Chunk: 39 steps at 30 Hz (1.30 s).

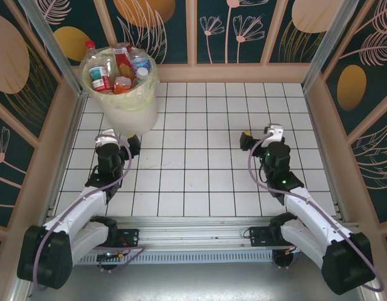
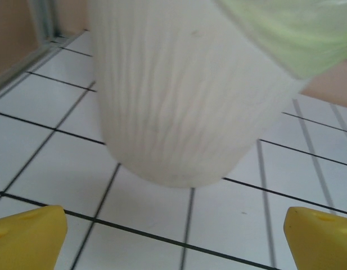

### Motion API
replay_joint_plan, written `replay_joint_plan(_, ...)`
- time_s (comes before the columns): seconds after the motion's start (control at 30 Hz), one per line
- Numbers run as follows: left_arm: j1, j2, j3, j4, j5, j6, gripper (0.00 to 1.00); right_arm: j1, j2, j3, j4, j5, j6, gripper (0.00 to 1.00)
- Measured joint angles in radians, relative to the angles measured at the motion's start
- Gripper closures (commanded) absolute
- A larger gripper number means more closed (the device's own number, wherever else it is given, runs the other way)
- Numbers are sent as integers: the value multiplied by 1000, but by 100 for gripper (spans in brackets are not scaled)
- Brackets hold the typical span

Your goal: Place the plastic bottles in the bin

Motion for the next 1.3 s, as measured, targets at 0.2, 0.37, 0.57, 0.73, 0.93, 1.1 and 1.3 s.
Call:
replay_joint_plan(0.2, 0, 92, -16, 74, -148, 55, 1, -233, 66, -134, 183, -16, 17, 1)
replay_joint_plan(0.37, 0, 186, 13, 143, -218, 146, 1, -287, 198, -169, 332, -17, -13, 1)
replay_joint_plan(0.57, 7, 277, -65, 402, -189, 309, 1, -312, 366, -188, 554, -18, -48, 1)
replay_joint_plan(0.73, 55, 378, -111, 600, -144, 351, 1, -323, 508, -190, 694, -27, -71, 1)
replay_joint_plan(0.93, 109, 452, -137, 783, -92, 367, 1, -323, 598, -186, 786, -37, -78, 1)
replay_joint_plan(1.1, 132, 454, -226, 944, -50, 364, 1, -323, 602, -186, 834, -52, -94, 1)
replay_joint_plan(1.3, 154, 522, -255, 1042, 37, 365, 1, -323, 663, -185, 869, -80, -103, 1)
